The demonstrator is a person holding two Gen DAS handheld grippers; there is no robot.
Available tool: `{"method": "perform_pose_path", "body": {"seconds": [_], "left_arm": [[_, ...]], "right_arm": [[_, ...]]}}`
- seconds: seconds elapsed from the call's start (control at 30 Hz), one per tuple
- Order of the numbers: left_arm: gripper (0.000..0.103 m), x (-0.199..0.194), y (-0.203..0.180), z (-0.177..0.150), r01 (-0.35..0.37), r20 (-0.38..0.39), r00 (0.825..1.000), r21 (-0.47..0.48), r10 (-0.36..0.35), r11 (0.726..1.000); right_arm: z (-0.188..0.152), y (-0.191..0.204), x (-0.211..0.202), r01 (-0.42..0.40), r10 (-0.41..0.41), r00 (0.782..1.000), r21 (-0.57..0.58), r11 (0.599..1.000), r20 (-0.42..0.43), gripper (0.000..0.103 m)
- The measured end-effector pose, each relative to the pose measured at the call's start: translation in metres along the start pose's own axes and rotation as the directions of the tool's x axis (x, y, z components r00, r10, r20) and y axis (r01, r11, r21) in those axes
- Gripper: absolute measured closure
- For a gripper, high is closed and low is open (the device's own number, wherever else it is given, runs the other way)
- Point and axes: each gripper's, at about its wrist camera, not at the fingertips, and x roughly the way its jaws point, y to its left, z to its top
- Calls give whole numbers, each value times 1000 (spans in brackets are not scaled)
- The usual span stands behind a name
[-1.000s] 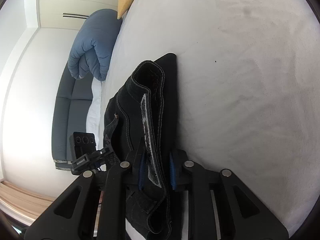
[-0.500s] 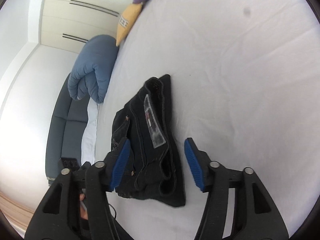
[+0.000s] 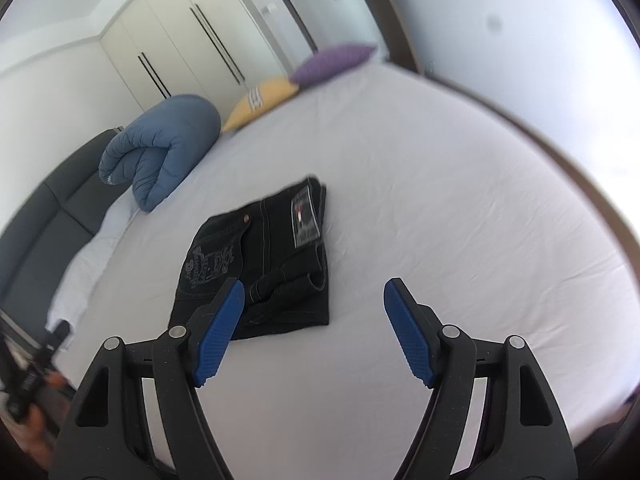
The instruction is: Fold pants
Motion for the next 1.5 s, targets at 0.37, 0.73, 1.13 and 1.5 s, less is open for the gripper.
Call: {"method": "perform_pose_path", "body": {"seconds": [0.37, 0.73, 1.13, 1.5], "left_arm": [[0, -41, -15, 32, -137, 38, 990, 85, 135, 987], [0, -11, -42, 25, -136, -138, 978, 141, 156, 981], [0, 13, -54, -2, -75, -289, 952, 97, 100, 992], [0, 25, -37, -8, -90, -351, 932, 14, 89, 996]], "right_arm": [[-17, 66, -78, 102, -97, 994, -139, 985, 48, 27], [-15, 111, -123, 119, -112, 992, -176, 977, 50, 27], [-25, 113, -99, 164, -170, 985, -194, 967, -14, 27], [-26, 111, -79, 171, -184, 982, -199, 965, -47, 27]]}}
